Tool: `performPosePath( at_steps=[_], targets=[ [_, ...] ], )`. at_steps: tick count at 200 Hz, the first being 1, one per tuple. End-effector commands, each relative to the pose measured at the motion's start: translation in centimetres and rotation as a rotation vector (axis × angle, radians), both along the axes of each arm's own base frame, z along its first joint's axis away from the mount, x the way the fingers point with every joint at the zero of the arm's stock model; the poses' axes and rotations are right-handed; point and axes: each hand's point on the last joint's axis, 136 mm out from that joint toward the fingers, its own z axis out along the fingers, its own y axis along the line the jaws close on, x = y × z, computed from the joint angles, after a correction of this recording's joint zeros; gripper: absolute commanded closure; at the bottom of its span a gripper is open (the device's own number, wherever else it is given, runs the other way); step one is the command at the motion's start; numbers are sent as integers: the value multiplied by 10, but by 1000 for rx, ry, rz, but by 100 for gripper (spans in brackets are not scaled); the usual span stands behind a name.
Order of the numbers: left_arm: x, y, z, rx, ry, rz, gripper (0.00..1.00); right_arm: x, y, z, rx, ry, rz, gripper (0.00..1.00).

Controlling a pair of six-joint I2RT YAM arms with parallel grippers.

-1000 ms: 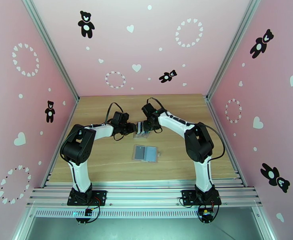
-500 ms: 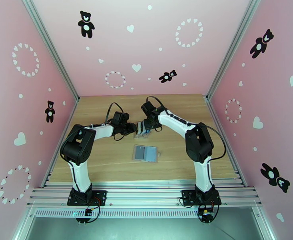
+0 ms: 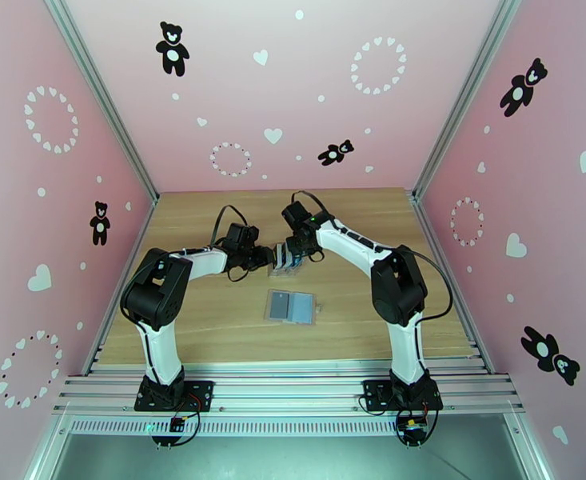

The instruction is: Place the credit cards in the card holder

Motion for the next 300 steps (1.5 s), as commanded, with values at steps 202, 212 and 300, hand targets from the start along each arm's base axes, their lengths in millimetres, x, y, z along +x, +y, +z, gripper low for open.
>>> performPosePath(
  at_steps=[202, 212, 300],
  targets=[
    [-5, 18, -22, 74, 66, 45, 60, -25, 7, 24, -64, 11, 39, 95],
    [-5, 18, -22, 75, 66, 45, 60, -26, 11, 23, -65, 12, 46, 95],
    [-5, 17, -20, 72, 64, 43, 60, -27, 22, 9, -60, 42, 58, 95]
  ],
)
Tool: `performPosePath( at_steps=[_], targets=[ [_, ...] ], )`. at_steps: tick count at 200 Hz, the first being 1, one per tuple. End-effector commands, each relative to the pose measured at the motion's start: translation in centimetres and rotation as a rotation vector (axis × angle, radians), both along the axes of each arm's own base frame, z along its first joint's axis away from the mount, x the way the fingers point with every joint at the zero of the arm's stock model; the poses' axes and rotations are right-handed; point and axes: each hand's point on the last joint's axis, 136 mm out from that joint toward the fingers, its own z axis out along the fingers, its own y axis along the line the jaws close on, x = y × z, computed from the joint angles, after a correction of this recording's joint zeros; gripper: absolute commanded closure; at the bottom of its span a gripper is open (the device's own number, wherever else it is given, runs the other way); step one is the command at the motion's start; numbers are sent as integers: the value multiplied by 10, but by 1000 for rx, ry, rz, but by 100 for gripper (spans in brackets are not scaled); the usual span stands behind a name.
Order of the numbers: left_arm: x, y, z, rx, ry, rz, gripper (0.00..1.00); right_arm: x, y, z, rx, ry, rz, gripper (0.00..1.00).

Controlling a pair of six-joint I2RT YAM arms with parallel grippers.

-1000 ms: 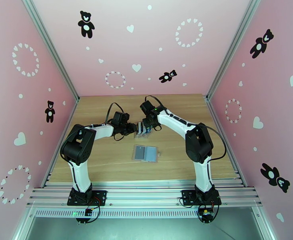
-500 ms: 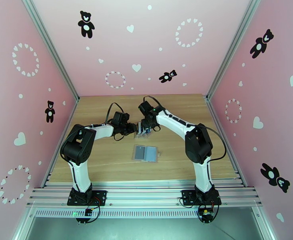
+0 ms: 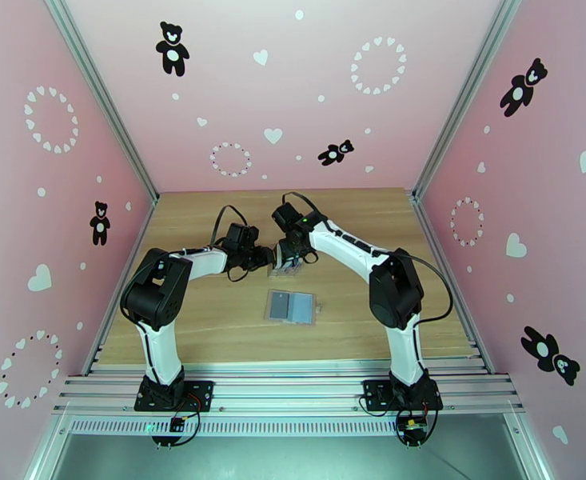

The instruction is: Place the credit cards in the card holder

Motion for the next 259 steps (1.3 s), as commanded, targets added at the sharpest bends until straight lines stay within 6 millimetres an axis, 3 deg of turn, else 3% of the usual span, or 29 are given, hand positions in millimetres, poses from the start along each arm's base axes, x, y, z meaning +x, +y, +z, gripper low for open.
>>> performPosePath(
  at_steps=[1, 57, 117, 152, 192, 259],
  targets=[
    [-5, 17, -20, 70, 62, 43, 60, -9, 1, -9, -28, 55, 7, 95],
    [-5, 19, -19, 73, 60, 46, 60, -10, 15, -30, 18, 120, 18, 93],
    [-5, 19, -19, 77, 59, 46, 60, -8, 12, -40, 1, 130, 4, 83],
    [-5, 19, -19, 77, 59, 46, 60, -5, 10, -41, 0, 130, -3, 83],
    [-5, 19, -20, 78, 59, 46, 60, -2, 8, -29, 6, 103, -13, 86],
    [-5, 18, -18, 71, 56, 41, 60, 3, 5, 11, 56, 20, -54, 94]
  ],
)
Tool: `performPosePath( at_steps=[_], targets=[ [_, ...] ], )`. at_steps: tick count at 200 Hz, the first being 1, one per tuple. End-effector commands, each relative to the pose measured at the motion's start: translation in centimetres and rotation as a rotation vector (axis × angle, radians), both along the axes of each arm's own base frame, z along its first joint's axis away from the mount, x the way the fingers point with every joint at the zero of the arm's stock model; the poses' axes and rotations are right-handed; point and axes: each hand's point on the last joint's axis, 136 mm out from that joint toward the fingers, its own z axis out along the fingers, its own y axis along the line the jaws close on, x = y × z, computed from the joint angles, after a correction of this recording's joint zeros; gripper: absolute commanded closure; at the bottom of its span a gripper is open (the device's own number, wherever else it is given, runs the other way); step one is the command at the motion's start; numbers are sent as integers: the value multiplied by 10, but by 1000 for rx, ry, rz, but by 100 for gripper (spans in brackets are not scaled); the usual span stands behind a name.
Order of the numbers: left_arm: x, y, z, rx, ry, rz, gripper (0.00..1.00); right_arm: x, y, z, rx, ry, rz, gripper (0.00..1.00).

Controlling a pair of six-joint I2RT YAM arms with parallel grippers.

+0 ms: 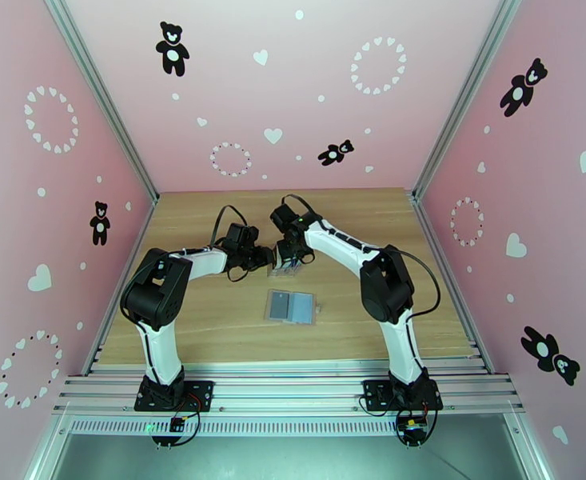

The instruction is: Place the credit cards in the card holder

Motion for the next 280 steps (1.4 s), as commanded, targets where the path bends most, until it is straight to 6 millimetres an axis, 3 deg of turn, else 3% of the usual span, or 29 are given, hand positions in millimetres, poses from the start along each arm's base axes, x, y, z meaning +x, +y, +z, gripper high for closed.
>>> performPosePath(
  at_steps=[1, 81, 152, 248, 280],
  targets=[
    [-5, 17, -18, 70, 56, 39, 60, -1, -4, 34, 26, -50, -18, 94],
    [-4, 16, -8, 56, 25, 29, 58, -6, -17, 81, 111, -148, -88, 97],
    [-1, 18, 29, 50, -104, 13, 52, -19, -29, 112, 173, -198, -110, 97],
    [-8, 29, 62, 61, -209, 36, 50, -36, -42, 112, 211, -209, -123, 97],
    [-13, 32, 69, 83, -236, 41, 48, -47, -39, 117, 298, -231, -105, 97]
  ],
)
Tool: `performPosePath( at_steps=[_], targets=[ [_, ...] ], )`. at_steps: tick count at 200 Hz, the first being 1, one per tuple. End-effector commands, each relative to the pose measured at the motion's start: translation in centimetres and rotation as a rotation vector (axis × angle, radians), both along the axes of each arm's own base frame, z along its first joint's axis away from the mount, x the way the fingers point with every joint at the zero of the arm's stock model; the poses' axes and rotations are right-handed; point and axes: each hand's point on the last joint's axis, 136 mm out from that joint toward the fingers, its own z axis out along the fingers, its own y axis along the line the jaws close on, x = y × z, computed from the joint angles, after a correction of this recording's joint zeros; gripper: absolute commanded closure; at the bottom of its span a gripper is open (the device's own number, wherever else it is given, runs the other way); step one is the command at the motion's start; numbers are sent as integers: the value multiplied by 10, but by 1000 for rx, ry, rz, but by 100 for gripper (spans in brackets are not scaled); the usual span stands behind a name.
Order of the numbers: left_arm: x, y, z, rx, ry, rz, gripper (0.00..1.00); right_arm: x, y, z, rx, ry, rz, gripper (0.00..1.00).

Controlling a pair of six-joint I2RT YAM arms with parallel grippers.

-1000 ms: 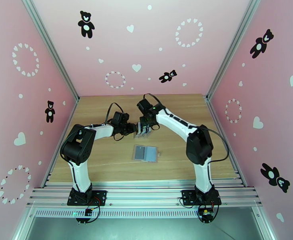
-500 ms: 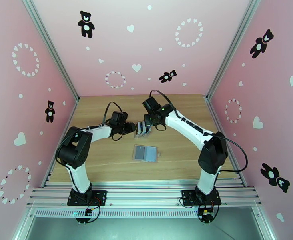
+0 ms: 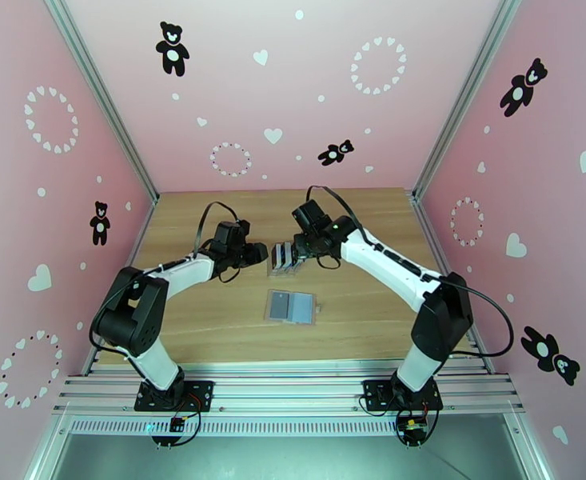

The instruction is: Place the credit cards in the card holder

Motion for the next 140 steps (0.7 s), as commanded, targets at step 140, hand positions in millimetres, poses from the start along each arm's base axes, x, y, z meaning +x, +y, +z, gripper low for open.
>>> performPosePath(
  at_steps=[140],
  targets=[
    [-33, -10, 0, 121, -47, -55, 39, -64, 1, -38, 478, 11, -6, 97]
  ],
)
